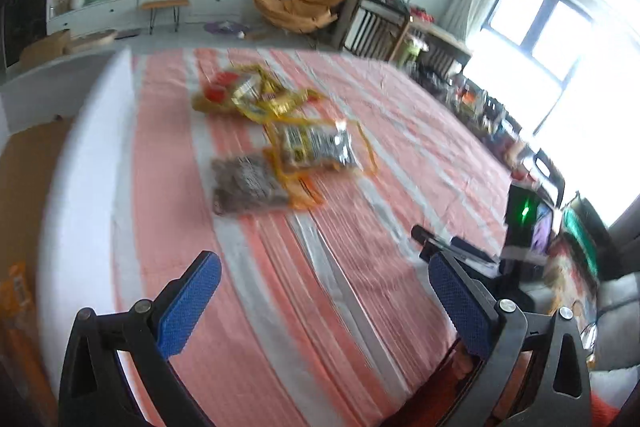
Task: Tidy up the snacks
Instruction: 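Return both open tools over the remaining snack packs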
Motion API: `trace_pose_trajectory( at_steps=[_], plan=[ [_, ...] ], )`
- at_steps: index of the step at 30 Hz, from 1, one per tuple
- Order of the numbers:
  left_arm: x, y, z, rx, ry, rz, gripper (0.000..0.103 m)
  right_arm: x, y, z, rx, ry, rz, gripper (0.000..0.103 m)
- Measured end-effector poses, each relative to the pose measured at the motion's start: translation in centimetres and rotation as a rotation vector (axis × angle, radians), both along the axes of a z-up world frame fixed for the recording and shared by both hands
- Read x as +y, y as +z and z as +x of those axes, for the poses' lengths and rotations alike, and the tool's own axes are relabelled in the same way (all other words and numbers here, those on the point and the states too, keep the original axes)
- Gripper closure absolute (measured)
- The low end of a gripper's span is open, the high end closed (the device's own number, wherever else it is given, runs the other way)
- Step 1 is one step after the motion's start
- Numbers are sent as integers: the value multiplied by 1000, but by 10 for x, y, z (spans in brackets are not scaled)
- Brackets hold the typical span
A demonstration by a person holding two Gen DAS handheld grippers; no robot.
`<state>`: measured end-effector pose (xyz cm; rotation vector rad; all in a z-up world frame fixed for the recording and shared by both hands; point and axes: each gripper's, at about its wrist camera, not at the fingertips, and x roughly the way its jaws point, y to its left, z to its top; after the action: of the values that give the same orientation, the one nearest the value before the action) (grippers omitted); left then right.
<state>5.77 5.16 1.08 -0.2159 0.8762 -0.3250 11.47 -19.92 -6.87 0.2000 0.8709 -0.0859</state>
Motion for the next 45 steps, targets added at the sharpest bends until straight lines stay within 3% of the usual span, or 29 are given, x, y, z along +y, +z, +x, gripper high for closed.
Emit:
trace_pose_trajectory(
  at_steps=[3,10,12,14,19,45],
  plan=[
    [-21,-32,15,59,-3,62,0,1,-6,5,26,-24,-42,26],
    [-27,-91,16,110,17,219,1,5,-15,3,68,-43,-84,25],
    [-35,-98,14,56,16,285,0,7,-15,3,70,-40,-99,25],
    [-39,-102,17,58,11,320,0,8,-16,2,74,-35,-109,23],
    [-36,-99,16,55,12,318,0,15,-18,2,89,-20,-139,18],
    [-36,-99,16,54,11,318,0,17,-18,2,89,-19,-142,15]
  ],
)
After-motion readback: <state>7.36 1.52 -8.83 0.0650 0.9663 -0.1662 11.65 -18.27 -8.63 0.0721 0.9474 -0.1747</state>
